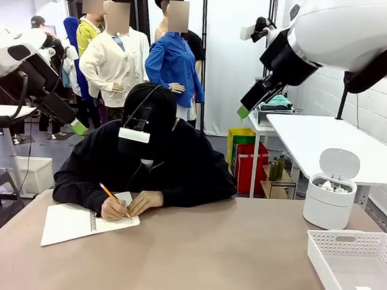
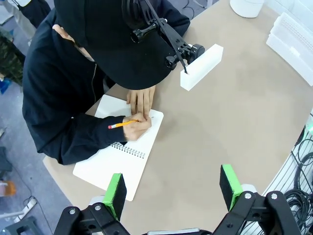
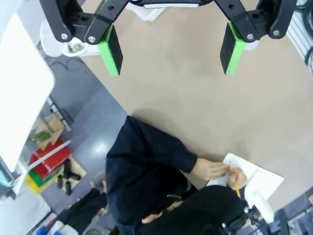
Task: Sort the paper based on its condition.
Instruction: If a person hands you a paper, place it in the Organizing basket , and if it's crumpled, put it in the Trash can.
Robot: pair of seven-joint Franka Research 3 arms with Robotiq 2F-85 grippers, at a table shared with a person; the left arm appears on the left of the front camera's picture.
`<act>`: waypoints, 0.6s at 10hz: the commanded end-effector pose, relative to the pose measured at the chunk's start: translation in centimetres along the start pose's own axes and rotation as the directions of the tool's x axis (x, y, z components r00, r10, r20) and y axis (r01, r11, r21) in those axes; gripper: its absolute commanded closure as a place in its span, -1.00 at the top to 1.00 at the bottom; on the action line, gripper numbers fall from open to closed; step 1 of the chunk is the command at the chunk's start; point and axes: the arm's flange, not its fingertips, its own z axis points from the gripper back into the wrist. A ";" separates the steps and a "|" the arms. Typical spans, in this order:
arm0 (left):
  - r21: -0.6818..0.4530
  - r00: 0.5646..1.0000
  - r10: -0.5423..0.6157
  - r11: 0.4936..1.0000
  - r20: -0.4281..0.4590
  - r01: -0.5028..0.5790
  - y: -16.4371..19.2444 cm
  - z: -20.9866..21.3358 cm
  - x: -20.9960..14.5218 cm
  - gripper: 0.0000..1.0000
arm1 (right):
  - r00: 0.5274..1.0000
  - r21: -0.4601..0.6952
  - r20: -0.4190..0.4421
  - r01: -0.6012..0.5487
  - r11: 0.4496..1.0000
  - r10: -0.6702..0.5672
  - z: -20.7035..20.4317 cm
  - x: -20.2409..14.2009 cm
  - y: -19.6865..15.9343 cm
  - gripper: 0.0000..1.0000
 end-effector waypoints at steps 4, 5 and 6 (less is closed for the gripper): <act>-0.089 0.990 0.100 0.992 0.096 -0.091 -1.3 1.9 -0.3 1.00 | 0.992 0.077 0.060 0.109 0.991 -0.113 4.0 1.4 -2.7 1.00; -0.116 0.989 0.094 0.990 0.111 -0.081 -1.9 2.7 -0.6 1.00 | 0.992 0.104 0.059 0.104 0.989 -0.111 5.0 1.6 -3.3 1.00; -0.104 0.988 0.085 0.992 0.129 -0.072 -2.0 3.5 -1.0 1.00 | 0.991 0.126 0.070 0.105 0.986 -0.115 6.0 1.2 -3.8 1.00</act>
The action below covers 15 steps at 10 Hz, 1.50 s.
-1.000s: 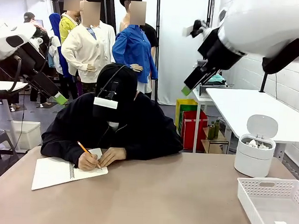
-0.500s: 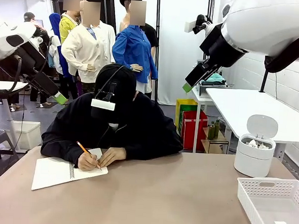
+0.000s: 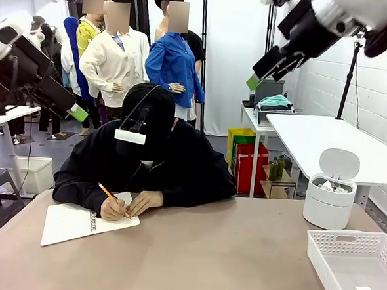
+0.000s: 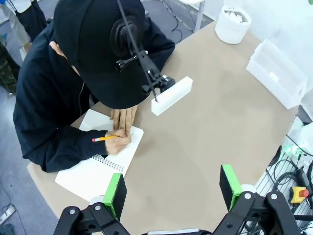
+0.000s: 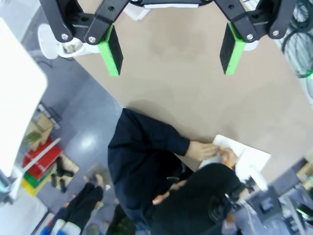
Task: Sort the paper based on its condition.
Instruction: If a person hands you a paper, place it in the Organizing basket , and if it's crumpled, put it in the Trash can.
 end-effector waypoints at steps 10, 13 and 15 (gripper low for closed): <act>0.166 0.997 -0.082 0.983 0.011 0.079 -1.8 3.3 -1.0 1.00 | 0.995 0.074 -0.068 -0.072 0.995 0.077 3.4 -5.3 -2.1 1.00; 0.129 0.996 -0.089 0.988 0.003 0.088 -1.5 3.2 -1.3 1.00 | 0.996 0.057 -0.065 -0.054 0.997 0.057 3.5 -4.6 -1.9 1.00; 0.129 0.996 -0.089 0.988 0.003 0.088 -1.5 3.2 -1.3 1.00 | 0.996 0.057 -0.065 -0.054 0.997 0.057 3.5 -4.6 -1.9 1.00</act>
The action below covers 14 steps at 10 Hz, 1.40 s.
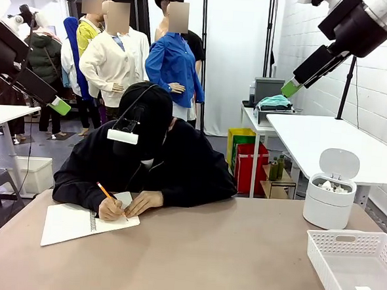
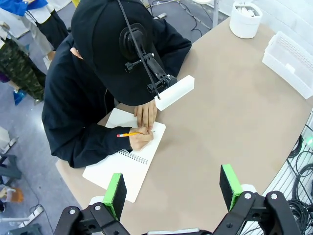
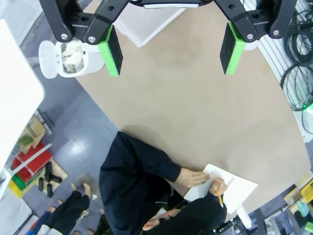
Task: Sort the paper based on its condition.
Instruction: If a person hands you a paper, place it in the Organizing basket , and if it's crumpled, put it in the Trash can.
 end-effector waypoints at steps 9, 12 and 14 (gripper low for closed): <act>0.023 0.997 0.056 0.998 -0.056 -0.055 -1.7 2.6 -0.4 1.00 | 1.000 -0.002 0.005 0.007 1.000 -0.007 -0.2 0.0 0.0 1.00; 0.022 0.998 0.040 0.999 -0.045 -0.039 -2.3 3.3 -0.2 1.00 | 0.999 -0.003 -0.041 0.017 1.000 -0.017 2.0 0.0 0.9 1.00; 0.024 0.999 0.040 0.999 -0.037 -0.039 -2.6 3.8 -0.4 1.00 | 0.999 -0.017 -0.030 0.010 1.000 -0.011 3.9 -0.3 1.4 1.00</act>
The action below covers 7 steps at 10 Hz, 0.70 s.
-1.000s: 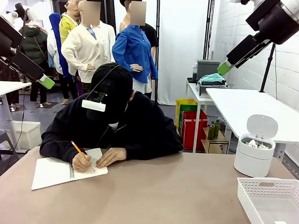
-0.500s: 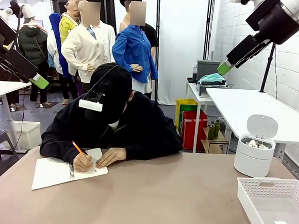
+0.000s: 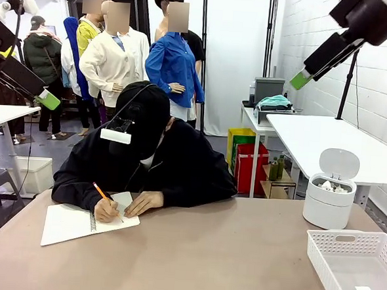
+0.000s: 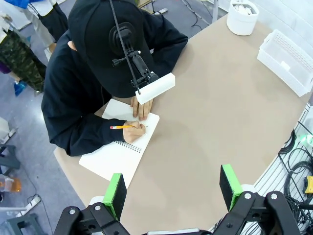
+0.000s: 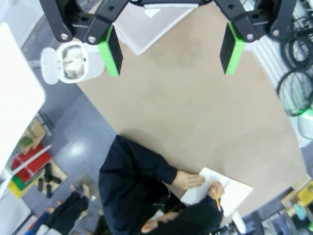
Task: Sort the paper based on its condition.
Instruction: If a person hands you a paper, place it in the Organizing basket , and if it's crumpled, put it in the Trash can.
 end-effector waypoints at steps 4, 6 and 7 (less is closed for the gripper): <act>0.015 1.000 0.005 1.000 0.003 -0.005 -0.7 0.7 -0.2 1.00 | 1.000 -0.025 0.011 0.024 0.999 -0.023 1.1 -0.7 -0.2 1.00; 0.004 1.000 -0.005 1.000 0.011 0.005 -0.3 0.5 0.0 1.00 | 1.000 -0.029 -0.017 0.004 1.000 -0.005 -0.2 -0.7 -0.7 1.00; 0.004 1.000 -0.005 1.000 0.011 0.005 -0.3 0.5 0.0 1.00 | 1.000 -0.020 0.011 0.013 1.000 -0.013 1.5 -0.6 -0.2 1.00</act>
